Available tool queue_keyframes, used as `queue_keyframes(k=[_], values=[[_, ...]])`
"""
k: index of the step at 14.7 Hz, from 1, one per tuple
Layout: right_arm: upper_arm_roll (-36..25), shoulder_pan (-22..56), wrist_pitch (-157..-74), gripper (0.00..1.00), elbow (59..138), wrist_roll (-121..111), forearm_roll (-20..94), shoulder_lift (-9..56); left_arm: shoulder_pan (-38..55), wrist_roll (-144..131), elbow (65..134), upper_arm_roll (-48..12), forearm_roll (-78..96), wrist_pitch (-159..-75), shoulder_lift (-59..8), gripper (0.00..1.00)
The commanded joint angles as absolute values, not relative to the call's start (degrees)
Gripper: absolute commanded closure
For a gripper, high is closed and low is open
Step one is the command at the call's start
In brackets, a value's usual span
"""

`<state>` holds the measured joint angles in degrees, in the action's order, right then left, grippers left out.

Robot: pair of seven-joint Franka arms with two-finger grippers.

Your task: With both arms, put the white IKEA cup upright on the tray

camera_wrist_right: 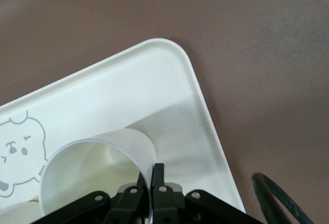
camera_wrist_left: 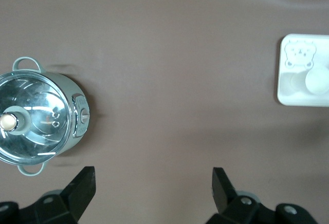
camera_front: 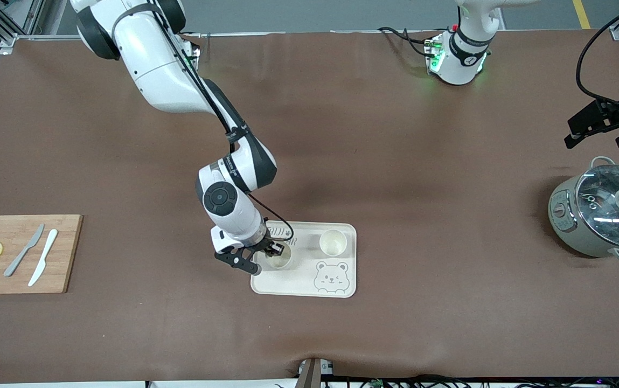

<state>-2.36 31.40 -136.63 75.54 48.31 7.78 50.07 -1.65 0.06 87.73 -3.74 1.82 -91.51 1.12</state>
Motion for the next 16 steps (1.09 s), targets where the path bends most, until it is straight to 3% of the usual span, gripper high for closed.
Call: queue_keyframes(k=[1,2,12,16], values=[[-2.9,31.8,-136.4,0.16,73.8,50.0,6.8,51.0,-2.1,2.1,82.1,-4.0,1.9,-86.4,-1.8,0.00],[-2.9,31.9,-136.5,0.00,73.8,50.0,6.1,51.0,-2.1,2.2,81.1,-4.0,1.2,-84.5,-2.5,0.00],[-2.8,31.8,-135.4,0.00,73.9,49.6,4.0,49.1,-1.8,5.5,80.1,-4.4,-1.8,-78.0,-3.4,0.00],[-2.7,31.6,-126.5,0.00,73.8,49.3,4.0,44.2,-1.8,5.9,80.1,-4.3,-1.8,-78.0,-3.3,0.00]])
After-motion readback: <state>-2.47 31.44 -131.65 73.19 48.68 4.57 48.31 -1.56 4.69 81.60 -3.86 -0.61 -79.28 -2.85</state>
